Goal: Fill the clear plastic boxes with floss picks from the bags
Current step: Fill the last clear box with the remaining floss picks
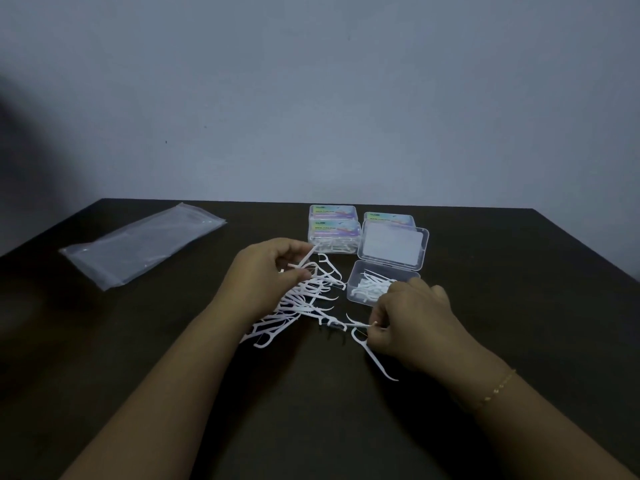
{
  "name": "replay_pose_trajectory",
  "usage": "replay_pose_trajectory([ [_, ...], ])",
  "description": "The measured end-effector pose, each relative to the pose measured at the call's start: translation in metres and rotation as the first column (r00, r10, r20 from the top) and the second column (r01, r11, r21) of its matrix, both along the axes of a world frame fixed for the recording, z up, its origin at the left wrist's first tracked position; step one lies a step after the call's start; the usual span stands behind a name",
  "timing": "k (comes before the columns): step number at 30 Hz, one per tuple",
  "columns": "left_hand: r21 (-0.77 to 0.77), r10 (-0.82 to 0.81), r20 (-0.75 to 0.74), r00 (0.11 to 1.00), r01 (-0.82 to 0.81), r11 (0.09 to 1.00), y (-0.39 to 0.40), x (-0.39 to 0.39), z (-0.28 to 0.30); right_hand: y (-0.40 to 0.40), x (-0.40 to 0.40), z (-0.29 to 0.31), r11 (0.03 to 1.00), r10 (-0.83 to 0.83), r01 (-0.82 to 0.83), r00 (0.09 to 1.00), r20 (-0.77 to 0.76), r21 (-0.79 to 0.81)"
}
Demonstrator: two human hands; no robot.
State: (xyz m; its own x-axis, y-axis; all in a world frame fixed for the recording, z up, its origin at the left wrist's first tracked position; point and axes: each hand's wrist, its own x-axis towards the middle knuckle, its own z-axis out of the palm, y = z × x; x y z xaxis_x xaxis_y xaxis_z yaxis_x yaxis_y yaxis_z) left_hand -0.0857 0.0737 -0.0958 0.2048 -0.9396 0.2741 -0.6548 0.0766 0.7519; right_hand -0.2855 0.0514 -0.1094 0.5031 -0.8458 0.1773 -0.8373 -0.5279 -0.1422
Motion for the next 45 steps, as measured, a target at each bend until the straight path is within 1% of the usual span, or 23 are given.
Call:
replay_pose_trajectory([
  [3, -0.038, 0.0, -0.051, 0.999, -0.002, 0.999, 0.0, 0.0, 0.0, -0.005, 0.0, 0.007, 0.999, -0.038, 0.04, 0.979, 0.199, -0.005],
  [6, -0.05, 0.01, -0.088, 0.996, -0.015, 0.999, -0.001, 0.0, -0.002, -0.015, -0.004, 0.011, 0.994, -0.081, 0.102, 0.923, 0.377, -0.036],
  [8, -0.056, 0.012, -0.104, 0.994, -0.018, 0.998, -0.002, 0.0, -0.003, -0.022, -0.007, 0.009, 0.985, -0.108, 0.155, 0.891, 0.44, -0.072],
  [10, -0.058, 0.015, -0.099, 0.995, -0.02, 0.998, -0.002, 0.0, -0.005, -0.029, -0.01, 0.006, 0.975, -0.138, 0.201, 0.877, 0.46, -0.091],
  [15, -0.062, 0.007, -0.101, 0.995, -0.013, 0.998, -0.003, -0.002, -0.008, -0.041, -0.011, -0.002, 0.96, -0.203, 0.259, 0.901, 0.383, -0.101],
  [21, -0.11, -0.006, -0.126, 0.992, -0.008, 0.994, -0.003, -0.008, -0.011, -0.046, -0.011, -0.005, 0.97, -0.217, 0.238, 0.941, 0.259, -0.053],
  [29, -0.155, 0.001, -0.179, 0.984, -0.029, 0.987, -0.006, -0.01, -0.016, -0.043, -0.015, -0.006, 0.971, -0.206, 0.231, 0.942, 0.264, -0.065],
  [33, -0.157, -0.003, -0.16, 0.987, -0.023, 0.987, -0.007, -0.009, -0.017, -0.034, -0.009, -0.001, 0.981, -0.141, 0.18, 0.922, 0.361, -0.075],
  [34, -0.157, -0.003, -0.159, 0.987, -0.022, 0.987, -0.007, -0.009, -0.017, -0.029, -0.007, 0.0, 0.986, -0.117, 0.153, 0.924, 0.364, -0.07],
  [35, -0.158, -0.002, -0.159, 0.987, -0.024, 0.987, -0.008, -0.009, -0.018, -0.024, -0.006, 0.0, 0.99, -0.093, 0.123, 0.939, 0.33, -0.072],
  [37, -0.156, 0.007, -0.15, 0.989, -0.031, 0.987, -0.01, -0.009, -0.019, -0.018, -0.005, -0.002, 0.994, -0.05, 0.068, 0.979, 0.199, -0.082],
  [38, -0.152, 0.009, -0.144, 0.99, -0.031, 0.988, -0.011, -0.01, -0.019, -0.018, -0.004, -0.003, 0.995, -0.034, 0.048, 0.987, 0.159, -0.087],
  [42, -0.148, 0.0, -0.117, 0.993, -0.017, 0.989, -0.011, -0.009, -0.021, -0.022, -0.007, -0.002, 0.993, -0.015, 0.033, 0.987, 0.158, -0.112],
  [45, -0.157, -0.001, -0.153, 0.988, -0.023, 0.987, -0.01, -0.008, -0.021, -0.026, -0.011, 0.001, 0.996, -0.042, 0.056, 0.983, 0.18, -0.074],
])
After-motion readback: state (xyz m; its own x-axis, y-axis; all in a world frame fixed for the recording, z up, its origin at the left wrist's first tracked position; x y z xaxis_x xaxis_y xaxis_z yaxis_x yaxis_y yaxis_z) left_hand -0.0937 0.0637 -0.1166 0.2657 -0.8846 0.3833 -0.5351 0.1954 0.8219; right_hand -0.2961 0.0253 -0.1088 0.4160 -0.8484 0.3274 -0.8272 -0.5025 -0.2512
